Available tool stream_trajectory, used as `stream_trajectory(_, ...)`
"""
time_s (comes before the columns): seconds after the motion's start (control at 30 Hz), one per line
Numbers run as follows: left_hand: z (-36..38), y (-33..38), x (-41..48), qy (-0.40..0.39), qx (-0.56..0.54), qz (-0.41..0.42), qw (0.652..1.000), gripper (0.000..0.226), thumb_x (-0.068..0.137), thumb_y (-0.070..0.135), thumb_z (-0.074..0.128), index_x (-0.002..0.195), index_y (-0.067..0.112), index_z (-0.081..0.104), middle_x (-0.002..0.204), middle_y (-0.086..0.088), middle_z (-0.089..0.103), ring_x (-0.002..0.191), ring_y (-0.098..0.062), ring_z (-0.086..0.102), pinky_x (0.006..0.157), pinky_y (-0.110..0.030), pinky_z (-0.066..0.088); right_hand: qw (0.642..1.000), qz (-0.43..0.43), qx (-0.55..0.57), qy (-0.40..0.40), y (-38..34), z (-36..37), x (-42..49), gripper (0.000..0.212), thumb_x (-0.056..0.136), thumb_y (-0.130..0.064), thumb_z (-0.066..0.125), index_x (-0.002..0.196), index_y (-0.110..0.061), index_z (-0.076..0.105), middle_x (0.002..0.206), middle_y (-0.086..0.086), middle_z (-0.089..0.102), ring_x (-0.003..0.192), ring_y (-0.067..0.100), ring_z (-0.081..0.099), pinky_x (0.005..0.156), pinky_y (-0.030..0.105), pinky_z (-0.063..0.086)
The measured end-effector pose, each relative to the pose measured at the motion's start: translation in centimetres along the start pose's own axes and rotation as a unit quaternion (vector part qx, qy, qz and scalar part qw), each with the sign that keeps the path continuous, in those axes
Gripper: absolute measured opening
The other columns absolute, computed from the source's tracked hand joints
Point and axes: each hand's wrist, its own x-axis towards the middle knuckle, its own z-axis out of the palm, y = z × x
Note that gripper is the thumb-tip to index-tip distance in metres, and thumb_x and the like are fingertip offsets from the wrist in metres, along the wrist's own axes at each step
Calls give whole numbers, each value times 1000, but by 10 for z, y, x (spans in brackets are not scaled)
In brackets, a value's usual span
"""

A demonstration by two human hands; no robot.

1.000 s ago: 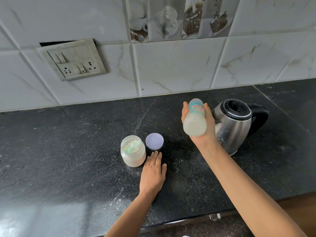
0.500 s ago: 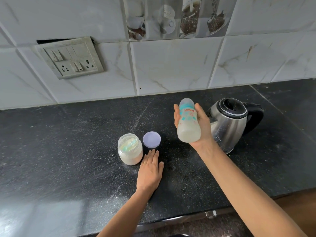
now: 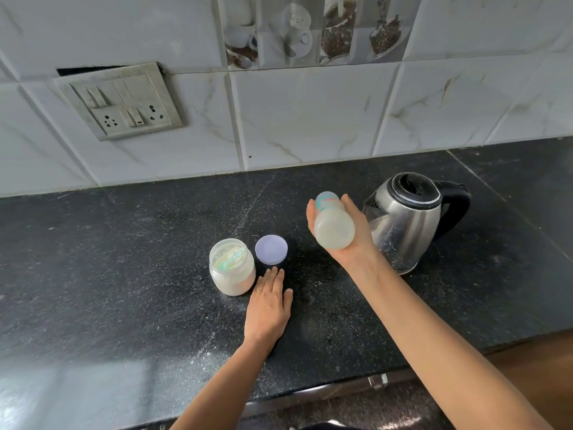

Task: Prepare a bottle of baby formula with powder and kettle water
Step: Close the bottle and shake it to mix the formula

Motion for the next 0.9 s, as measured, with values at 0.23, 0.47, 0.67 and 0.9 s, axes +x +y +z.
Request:
stream_trajectory(0.23, -1, 0, 1, -1, -2, 3, 1000, 49, 99, 34, 37, 144, 13, 34, 151, -5, 33, 142, -17, 21, 115, -26, 7, 982, 28, -76, -168, -2, -1, -4, 54, 65, -28, 85, 107, -6, 60, 97, 13, 62, 81, 23, 68, 69, 32, 59)
stream_trajectory(0.47, 0, 0, 0, 0, -4, 2, 1000, 49, 99, 33, 37, 144, 13, 35, 151, -6, 33, 142, -17, 22, 116, -26, 8, 1000, 15, 12, 4, 1, 9, 2, 37, 90, -33, 62, 109, -3, 52, 84, 24, 65, 81, 30, 63, 72, 36, 56)
stream_trajectory(0.67, 0, -1, 0, -1, -7, 3, 1000, 49, 99, 33, 37, 143, 12, 36, 151, -7, 34, 142, -18, 23, 117, -29, 11, 995, 38, -77, -55, 3, -3, 2, 54, 73, -33, 77, 115, -9, 53, 93, 17, 66, 79, 26, 69, 72, 32, 57)
stream_trajectory(0.9, 0, -1, 2, -3, -10, 3, 1000, 49, 99, 34, 37, 143, 12, 36, 151, -7, 33, 142, -18, 23, 116, -27, 8, 892, -149, -377, -199, -10, -16, 4, 79, 64, -36, 85, 133, -29, 46, 125, 8, 51, 111, 23, 60, 85, 34, 52)
